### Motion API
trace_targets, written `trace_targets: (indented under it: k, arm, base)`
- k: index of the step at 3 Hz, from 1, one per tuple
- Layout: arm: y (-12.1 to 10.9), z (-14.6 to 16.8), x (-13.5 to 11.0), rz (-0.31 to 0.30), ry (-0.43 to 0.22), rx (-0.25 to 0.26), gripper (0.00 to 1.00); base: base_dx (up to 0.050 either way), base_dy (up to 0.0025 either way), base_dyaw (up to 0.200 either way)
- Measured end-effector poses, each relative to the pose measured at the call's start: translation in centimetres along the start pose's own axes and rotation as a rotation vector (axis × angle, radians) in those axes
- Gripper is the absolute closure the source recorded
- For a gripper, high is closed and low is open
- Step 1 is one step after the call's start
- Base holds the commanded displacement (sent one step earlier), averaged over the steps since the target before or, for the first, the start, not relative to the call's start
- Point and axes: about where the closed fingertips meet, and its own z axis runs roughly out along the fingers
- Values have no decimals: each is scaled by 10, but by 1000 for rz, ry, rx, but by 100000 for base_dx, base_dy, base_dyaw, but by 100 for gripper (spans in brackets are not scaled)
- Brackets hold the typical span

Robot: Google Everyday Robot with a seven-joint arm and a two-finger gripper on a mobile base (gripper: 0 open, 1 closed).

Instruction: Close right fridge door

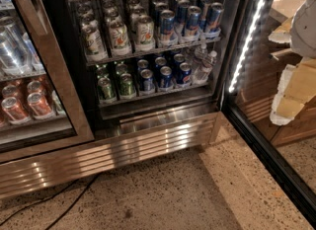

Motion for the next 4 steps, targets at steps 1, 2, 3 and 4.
trace_targets:
  k: [1,2,3,4]
  arm:
    - [0,0,0,0,0,0,0]
    - [0,0,0,0,0,0,0]
    - [0,0,0,0,0,0,0]
    - [0,0,0,0,0,0,0]
  base:
    - [-5000,-1,9]
    - [-4997,-5,35]
    - [-4998,-3,23]
    - [-4998,-6,46]
